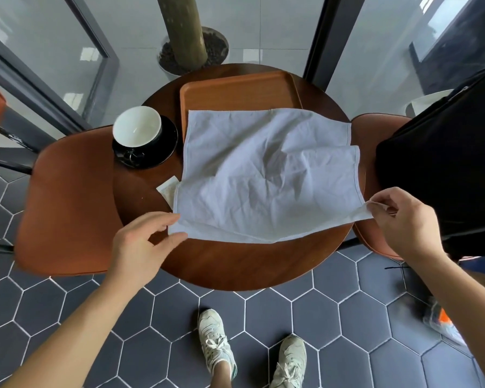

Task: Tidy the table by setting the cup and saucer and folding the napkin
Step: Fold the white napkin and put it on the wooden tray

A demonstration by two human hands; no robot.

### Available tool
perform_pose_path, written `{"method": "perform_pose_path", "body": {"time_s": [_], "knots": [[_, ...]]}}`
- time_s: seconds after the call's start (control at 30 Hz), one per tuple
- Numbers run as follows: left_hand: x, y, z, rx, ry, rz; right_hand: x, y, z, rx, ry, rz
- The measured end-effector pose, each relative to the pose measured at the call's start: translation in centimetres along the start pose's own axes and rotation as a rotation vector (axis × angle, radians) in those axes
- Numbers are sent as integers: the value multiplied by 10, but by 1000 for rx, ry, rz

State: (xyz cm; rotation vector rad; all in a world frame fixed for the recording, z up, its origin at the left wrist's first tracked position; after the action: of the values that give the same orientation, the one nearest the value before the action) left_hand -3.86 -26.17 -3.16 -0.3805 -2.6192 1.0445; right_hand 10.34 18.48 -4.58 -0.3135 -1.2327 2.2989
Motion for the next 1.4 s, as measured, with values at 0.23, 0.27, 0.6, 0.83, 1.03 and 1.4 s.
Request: {"method": "perform_pose_path", "body": {"time_s": [0.23, 0.27, 0.6, 0.83, 1.03, 1.4], "knots": [[-16, 39, 12, 380, -3, 271, 0, 1, -8, 15, 82, 15], [-12, 35, 19, 367, -71, 209, -1, 1, -9, 16, 82, 17], [6, 28, 57, 92, -484, 60, -5, 0, -9, 13, 60, 8], [2, 24, 59, -10, -451, -11, -9, -9, 0, 50, 0, -20], [-6, -1, 47, -125, -381, -151, -19, -26, 4, 150, -77, -71], [-26, -28, 39, -208, -377, -202, -31, -40, -2, 410, -59, -42]]}}
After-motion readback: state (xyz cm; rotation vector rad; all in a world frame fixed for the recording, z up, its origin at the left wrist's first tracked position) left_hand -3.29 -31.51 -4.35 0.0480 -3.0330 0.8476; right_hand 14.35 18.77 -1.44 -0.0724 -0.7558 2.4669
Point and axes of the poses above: each hand's wrist, its own x-axis towards the middle knuckle, its own y-axis out of the palm, z = x × y, the point moved 9 cm from there along x, towards the middle knuckle, and after that the axes turned 4 degrees about -y, right-handed, at the moved point
